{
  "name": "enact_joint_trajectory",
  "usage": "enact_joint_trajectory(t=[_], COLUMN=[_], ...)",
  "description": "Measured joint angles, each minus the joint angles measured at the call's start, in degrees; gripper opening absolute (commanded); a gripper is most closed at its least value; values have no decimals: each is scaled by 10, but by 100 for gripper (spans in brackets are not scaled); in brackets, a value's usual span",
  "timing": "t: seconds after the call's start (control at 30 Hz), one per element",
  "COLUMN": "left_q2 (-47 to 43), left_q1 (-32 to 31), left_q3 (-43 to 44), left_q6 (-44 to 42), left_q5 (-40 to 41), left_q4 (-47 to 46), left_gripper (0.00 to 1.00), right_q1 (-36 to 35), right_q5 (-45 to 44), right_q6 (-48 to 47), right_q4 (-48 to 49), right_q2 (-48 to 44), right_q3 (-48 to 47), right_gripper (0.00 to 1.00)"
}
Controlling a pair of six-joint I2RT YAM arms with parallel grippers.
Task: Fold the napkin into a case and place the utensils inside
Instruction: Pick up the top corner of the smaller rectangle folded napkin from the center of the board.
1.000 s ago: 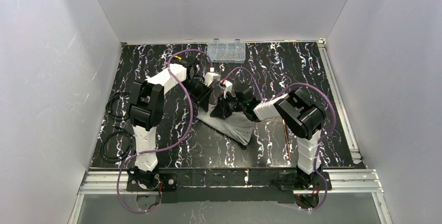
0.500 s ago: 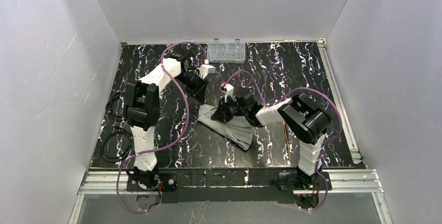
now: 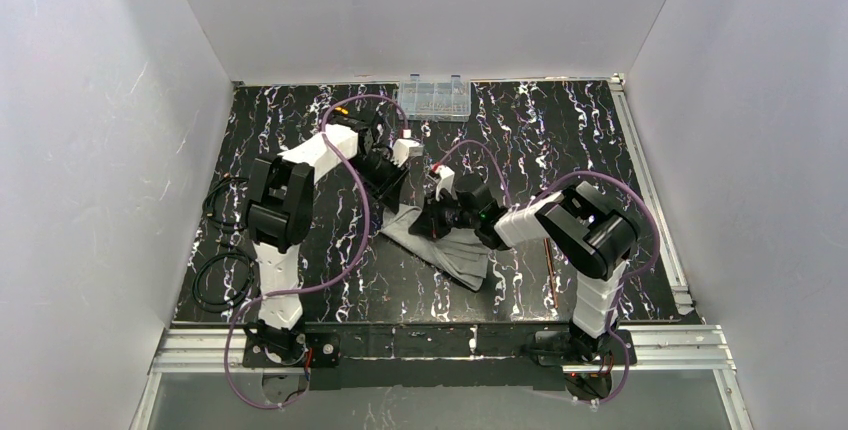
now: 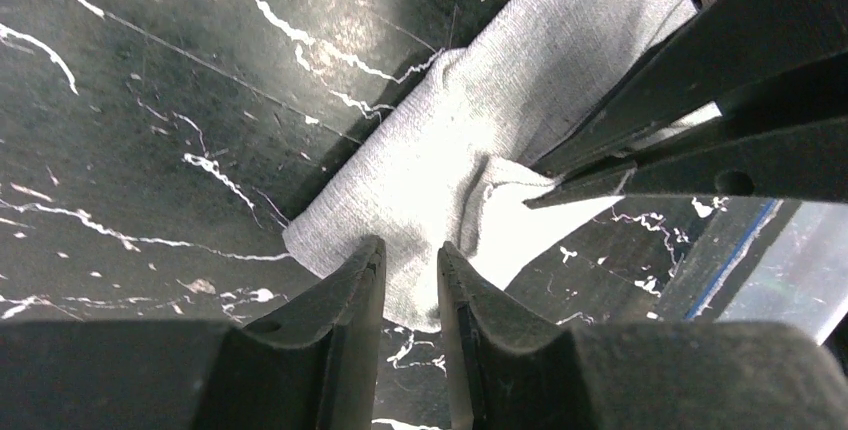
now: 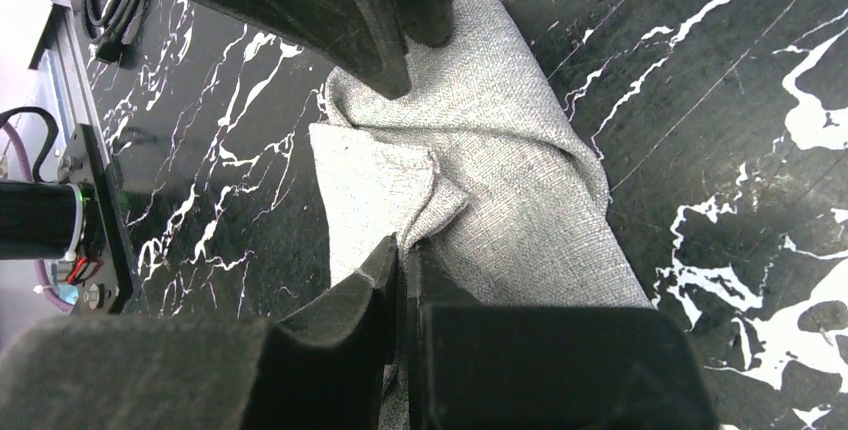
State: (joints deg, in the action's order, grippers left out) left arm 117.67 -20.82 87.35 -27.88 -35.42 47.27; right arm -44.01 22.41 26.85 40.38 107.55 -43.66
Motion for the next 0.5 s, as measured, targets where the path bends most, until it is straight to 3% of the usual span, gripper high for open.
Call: enact_joint_trajectory(t=[0.5], left_q2=[0], left_q1=[-44], left_q3=[-4], left_q6=[7], left_q5=[52], left_q4=[-40], left_gripper=[24], right_q1=[-15], right_q5=[-30], right_q6=[49], right_q4=[39], right_q2=[-26], right_q3=[56], right_gripper=[14])
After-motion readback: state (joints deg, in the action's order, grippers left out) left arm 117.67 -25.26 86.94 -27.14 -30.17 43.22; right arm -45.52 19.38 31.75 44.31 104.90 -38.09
